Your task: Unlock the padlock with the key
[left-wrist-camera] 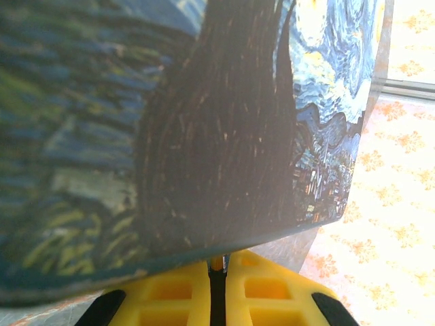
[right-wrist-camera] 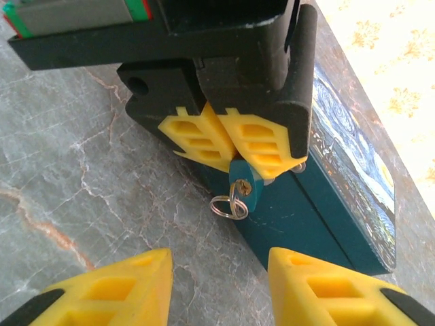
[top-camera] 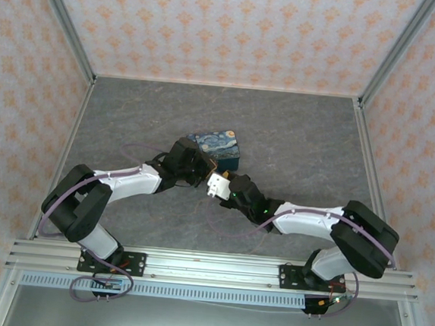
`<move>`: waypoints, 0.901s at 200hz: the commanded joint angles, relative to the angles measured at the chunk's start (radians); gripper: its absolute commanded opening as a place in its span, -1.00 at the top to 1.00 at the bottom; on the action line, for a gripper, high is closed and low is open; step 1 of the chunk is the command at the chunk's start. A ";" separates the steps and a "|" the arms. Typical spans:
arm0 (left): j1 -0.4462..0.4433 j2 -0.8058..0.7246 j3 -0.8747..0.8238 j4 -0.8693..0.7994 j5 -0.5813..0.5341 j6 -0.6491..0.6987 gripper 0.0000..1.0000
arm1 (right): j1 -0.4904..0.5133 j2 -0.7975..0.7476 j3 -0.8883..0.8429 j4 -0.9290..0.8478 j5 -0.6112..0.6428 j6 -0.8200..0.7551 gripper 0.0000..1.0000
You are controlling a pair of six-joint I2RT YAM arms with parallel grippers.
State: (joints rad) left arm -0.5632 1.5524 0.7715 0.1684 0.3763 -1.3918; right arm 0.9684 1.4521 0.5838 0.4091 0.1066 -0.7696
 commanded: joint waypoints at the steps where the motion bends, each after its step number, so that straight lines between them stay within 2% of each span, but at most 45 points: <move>1: -0.012 -0.031 0.037 0.005 -0.026 -0.018 1.00 | 0.007 0.013 0.020 0.077 0.024 0.022 0.22; 26: -0.014 -0.028 0.042 0.005 -0.026 -0.019 1.00 | 0.007 0.030 0.024 0.090 0.034 0.033 0.35; 96: -0.020 -0.025 0.046 0.003 -0.024 -0.021 1.00 | 0.007 0.068 0.030 0.138 0.043 0.051 0.49; 139: -0.021 -0.026 0.044 0.006 -0.024 -0.021 1.00 | 0.006 0.078 0.027 0.156 0.059 0.070 0.73; 180: -0.024 -0.023 0.043 0.008 -0.021 -0.022 1.00 | 0.006 0.080 0.017 0.205 0.074 0.105 0.76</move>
State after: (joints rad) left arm -0.5762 1.5524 0.7849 0.1677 0.3756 -1.4002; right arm 0.9684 1.5223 0.5877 0.5484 0.1589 -0.7071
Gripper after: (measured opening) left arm 0.090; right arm 0.122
